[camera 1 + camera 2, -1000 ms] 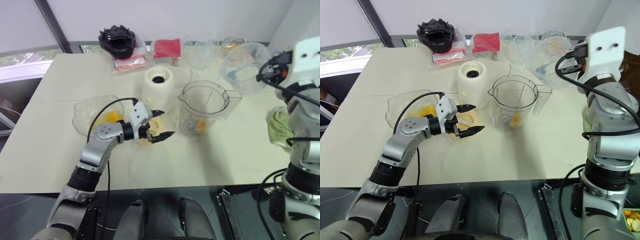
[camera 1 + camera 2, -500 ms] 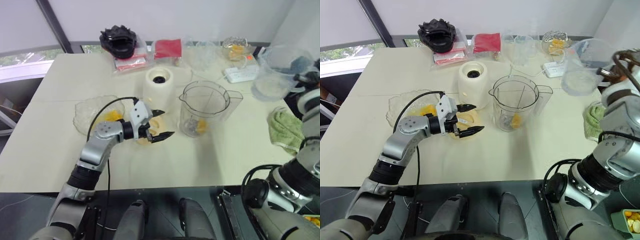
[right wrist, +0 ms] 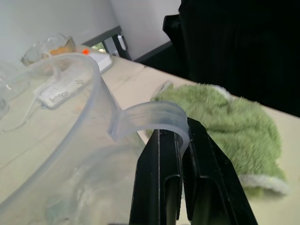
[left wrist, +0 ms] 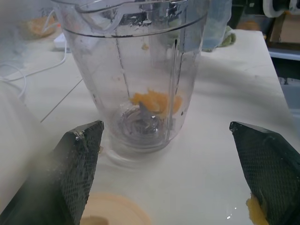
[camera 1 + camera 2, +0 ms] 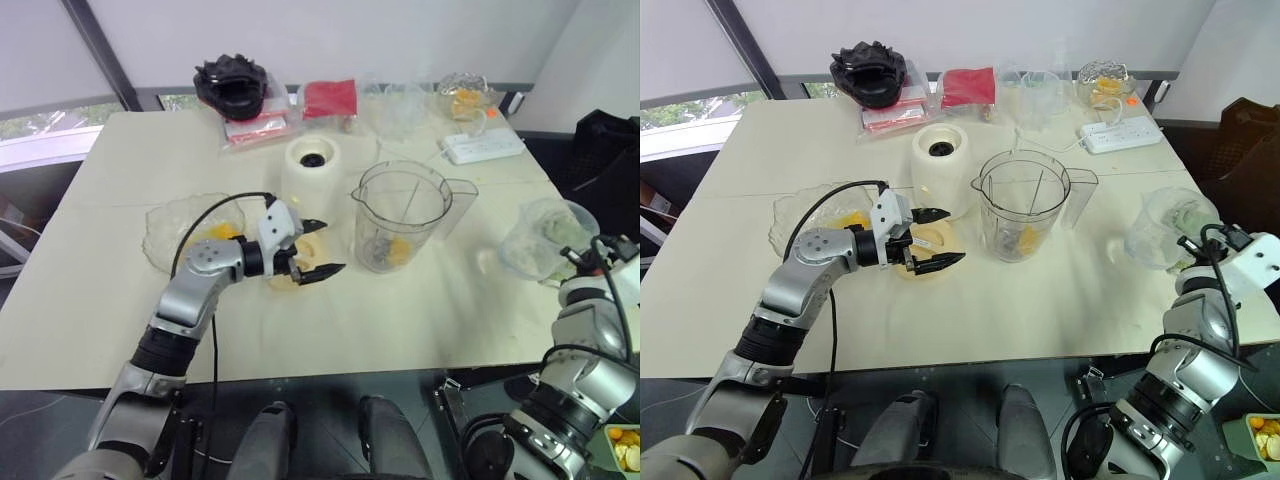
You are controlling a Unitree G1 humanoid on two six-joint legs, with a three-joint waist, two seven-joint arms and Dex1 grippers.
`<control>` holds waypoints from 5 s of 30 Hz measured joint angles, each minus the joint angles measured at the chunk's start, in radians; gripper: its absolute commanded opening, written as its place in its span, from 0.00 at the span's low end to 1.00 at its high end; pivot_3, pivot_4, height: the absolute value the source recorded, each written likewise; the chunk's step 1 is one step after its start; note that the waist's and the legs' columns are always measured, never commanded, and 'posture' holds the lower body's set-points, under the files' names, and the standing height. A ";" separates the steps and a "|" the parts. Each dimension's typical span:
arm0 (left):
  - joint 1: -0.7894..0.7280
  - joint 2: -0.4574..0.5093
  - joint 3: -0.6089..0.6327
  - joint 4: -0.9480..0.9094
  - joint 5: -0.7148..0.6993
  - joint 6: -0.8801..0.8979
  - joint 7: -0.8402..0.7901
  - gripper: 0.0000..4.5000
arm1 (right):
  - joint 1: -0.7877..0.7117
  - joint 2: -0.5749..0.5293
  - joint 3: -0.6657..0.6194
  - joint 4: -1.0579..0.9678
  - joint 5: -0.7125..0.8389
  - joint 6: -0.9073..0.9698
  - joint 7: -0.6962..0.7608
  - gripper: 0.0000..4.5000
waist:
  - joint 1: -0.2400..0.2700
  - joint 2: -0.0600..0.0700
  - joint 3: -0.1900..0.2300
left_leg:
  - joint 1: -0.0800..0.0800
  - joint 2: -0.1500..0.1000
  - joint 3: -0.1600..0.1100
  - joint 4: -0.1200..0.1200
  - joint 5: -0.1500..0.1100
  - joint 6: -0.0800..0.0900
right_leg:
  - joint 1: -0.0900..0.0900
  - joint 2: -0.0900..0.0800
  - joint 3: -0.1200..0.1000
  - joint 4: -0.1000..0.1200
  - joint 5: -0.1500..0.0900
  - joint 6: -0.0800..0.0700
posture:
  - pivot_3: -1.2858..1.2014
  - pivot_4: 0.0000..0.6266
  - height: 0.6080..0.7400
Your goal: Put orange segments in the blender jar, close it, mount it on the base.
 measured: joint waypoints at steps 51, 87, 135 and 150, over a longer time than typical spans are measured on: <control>-0.318 0.118 -0.067 0.478 0.115 -0.154 -0.250 1.00 | 0.750 -0.390 0.251 -0.823 0.259 0.324 0.180 0.77 | 0.011 -0.002 0.000 | -0.001 0.000 0.000 0.002 0.000 0.000 | 0.001 0.000 0.000 -0.002 -0.002 -0.002 | 0.52 0.24 1.00; -0.659 -0.067 -0.201 1.323 0.648 -0.659 -0.106 0.76 | 0.832 -1.065 0.508 -0.874 0.789 -0.116 -0.462 0.79 | 0.012 -0.020 0.004 | -0.002 0.000 0.000 0.003 -0.001 0.002 | 0.004 0.000 -0.001 -0.004 0.000 0.001 | 0.52 0.24 1.00; -0.772 0.093 -0.067 0.898 0.152 -0.370 -0.656 0.05 | 0.189 -0.455 0.825 -0.252 0.186 0.083 -0.191 0.79 | 0.001 -0.022 0.003 | -0.001 0.000 -0.002 0.004 -0.002 0.003 | 0.004 0.001 -0.002 -0.001 -0.001 0.001 | 0.52 0.24 1.00; -0.682 0.126 -0.039 0.742 0.111 -0.249 -0.646 0.05 | -0.043 -0.300 0.746 0.097 0.027 -0.032 -0.065 0.73 | 0.000 -0.021 0.003 | -0.001 0.000 -0.003 0.003 -0.002 0.003 | 0.001 0.001 -0.002 0.002 -0.001 0.001 | 0.52 0.24 1.00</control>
